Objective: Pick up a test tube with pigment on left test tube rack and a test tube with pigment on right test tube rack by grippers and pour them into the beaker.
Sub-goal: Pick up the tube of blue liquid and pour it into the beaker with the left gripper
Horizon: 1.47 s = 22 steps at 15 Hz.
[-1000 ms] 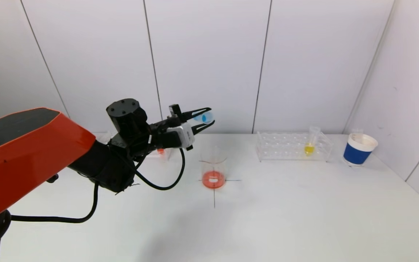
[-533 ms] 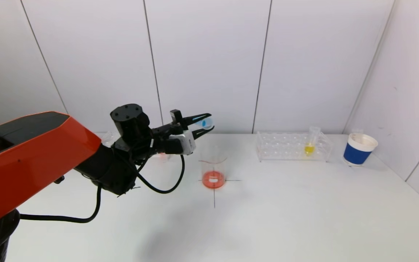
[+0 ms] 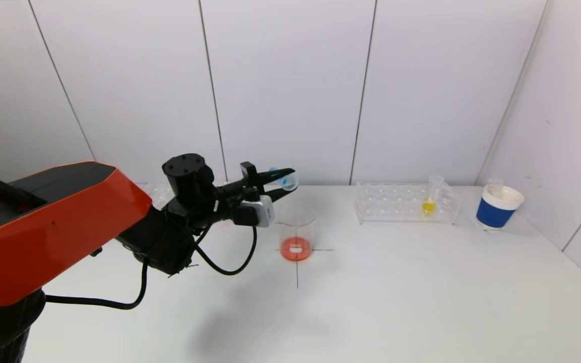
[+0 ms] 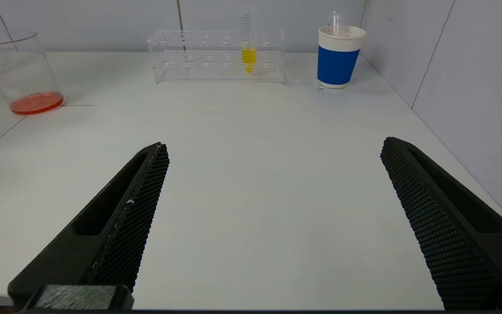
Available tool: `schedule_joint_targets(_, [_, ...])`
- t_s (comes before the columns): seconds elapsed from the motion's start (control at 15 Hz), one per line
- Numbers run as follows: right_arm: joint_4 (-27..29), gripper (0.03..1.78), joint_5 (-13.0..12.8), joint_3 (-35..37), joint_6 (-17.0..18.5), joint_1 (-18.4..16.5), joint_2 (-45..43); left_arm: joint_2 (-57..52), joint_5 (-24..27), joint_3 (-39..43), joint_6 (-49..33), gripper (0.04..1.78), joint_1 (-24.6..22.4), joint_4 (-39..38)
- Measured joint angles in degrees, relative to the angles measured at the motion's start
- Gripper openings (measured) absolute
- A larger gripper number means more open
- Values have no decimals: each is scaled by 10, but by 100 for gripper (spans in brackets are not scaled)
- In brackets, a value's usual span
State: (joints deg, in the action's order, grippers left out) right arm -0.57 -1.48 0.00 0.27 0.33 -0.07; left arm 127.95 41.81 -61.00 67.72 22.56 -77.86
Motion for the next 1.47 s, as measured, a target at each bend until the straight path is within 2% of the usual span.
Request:
schedule_joint_targets(0.87, [0, 177, 0, 0, 0, 0, 0, 27, -2, -4, 43, 45, -3, 12])
schedule_joint_targets(1.47, [0, 177, 0, 0, 0, 0, 0, -3, -4, -25, 123, 45, -7, 131])
